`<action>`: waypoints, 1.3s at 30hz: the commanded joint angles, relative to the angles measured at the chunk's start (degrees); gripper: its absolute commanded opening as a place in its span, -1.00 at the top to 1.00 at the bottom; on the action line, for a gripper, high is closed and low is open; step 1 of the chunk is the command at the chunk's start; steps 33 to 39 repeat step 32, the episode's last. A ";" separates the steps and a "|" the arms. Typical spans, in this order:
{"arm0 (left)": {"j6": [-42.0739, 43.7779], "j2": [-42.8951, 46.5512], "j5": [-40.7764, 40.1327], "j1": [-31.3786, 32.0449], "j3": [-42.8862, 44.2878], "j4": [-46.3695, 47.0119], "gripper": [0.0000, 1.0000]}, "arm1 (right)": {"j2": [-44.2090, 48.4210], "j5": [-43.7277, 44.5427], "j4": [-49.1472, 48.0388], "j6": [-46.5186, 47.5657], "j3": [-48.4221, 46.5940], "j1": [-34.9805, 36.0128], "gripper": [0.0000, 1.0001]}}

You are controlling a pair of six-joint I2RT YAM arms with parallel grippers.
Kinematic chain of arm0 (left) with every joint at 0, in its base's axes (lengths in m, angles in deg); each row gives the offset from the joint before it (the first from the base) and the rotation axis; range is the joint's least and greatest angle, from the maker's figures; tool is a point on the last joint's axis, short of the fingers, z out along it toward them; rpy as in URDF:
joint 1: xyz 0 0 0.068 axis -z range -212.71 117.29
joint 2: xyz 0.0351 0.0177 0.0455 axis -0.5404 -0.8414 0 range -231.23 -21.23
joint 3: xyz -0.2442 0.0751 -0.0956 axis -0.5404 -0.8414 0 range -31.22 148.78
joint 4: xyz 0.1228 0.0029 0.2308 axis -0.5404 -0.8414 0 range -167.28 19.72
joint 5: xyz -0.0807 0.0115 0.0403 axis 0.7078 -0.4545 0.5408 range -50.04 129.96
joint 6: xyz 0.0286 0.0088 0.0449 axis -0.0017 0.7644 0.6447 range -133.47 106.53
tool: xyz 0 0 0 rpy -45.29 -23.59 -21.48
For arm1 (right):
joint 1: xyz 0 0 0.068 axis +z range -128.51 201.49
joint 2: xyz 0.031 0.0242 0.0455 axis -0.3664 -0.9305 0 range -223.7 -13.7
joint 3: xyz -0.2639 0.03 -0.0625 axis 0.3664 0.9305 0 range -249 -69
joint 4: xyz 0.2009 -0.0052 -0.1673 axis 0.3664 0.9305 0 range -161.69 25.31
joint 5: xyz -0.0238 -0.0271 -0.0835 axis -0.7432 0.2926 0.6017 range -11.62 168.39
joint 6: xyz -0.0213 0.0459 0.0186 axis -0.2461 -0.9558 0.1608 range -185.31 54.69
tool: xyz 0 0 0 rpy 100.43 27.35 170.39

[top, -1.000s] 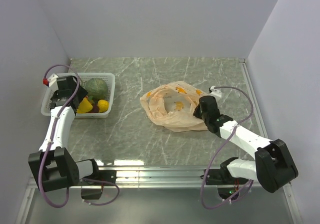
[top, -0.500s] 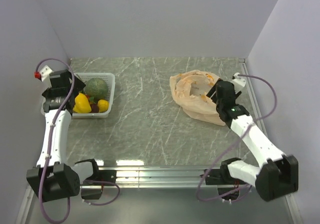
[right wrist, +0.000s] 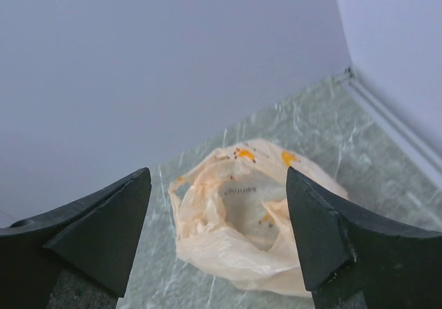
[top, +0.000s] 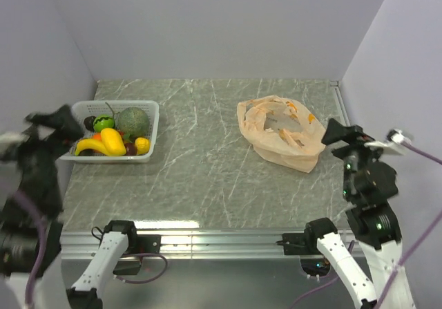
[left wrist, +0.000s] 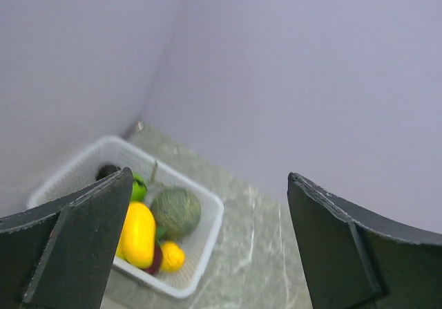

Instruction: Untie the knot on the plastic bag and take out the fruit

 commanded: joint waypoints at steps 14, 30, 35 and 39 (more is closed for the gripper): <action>5.01 23.92 -25.58 8.39 -18.24 8.72 -0.99 | 14.35 -3.37 -3.18 9.88 4.72 -0.11 -0.88; 5.81 26.41 -23.91 8.39 -27.13 16.74 -0.99 | 13.20 -3.45 -5.99 10.23 6.74 -0.11 -0.96; 5.63 26.32 -24.08 8.39 -27.83 17.27 -0.99 | 12.76 -3.54 -6.08 10.41 6.92 -0.11 -0.96; 5.63 26.32 -24.08 8.39 -27.83 17.27 -0.99 | 12.76 -3.54 -6.08 10.41 6.92 -0.11 -0.96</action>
